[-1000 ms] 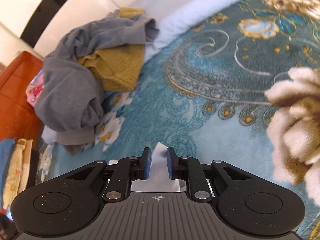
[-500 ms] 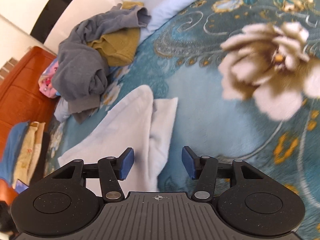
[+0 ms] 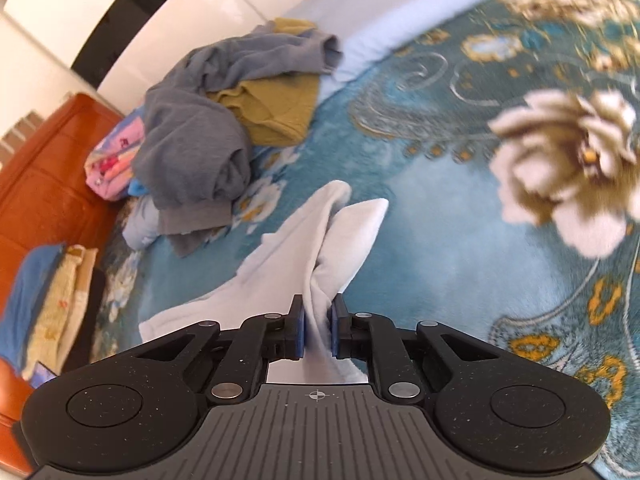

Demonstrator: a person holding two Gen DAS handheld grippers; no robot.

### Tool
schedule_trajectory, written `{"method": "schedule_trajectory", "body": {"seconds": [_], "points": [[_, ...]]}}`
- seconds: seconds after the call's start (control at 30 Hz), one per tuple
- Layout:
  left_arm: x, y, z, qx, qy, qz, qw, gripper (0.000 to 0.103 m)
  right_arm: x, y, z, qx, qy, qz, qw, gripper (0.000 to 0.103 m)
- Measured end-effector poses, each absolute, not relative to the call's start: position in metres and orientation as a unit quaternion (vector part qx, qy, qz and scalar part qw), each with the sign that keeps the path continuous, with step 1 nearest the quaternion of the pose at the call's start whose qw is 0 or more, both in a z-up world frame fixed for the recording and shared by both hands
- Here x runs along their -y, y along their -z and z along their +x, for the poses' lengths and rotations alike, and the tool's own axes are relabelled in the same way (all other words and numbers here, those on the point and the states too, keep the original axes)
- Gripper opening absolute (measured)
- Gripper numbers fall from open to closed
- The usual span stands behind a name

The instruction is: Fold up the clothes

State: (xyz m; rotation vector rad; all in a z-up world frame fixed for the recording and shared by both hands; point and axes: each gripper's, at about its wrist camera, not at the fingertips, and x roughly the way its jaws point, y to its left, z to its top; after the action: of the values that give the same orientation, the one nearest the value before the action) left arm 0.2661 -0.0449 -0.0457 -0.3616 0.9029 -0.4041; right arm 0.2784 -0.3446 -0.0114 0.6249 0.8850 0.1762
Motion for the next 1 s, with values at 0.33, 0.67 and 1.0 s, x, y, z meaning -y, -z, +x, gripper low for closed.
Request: {"method": "schedule_trajectory", "body": {"seconds": [0.33,0.67,1.0], "points": [[-0.094,-0.009,0.217,-0.322,0.109,-0.250,0.907,0.004,0.236,-0.068,0.286,-0.402,-0.167,0.197,0.879,0.009],[-0.155,0.006,0.182,-0.331,0.061,-0.303,0.891,0.011,0.065,-0.004,0.311,-0.488,-0.179,0.065,0.852,0.009],[-0.153,0.005,0.190,-0.322,0.105,-0.323,0.884,0.030,0.089,-0.030,0.277,-0.448,-0.229,0.109,0.857,0.030]]}}
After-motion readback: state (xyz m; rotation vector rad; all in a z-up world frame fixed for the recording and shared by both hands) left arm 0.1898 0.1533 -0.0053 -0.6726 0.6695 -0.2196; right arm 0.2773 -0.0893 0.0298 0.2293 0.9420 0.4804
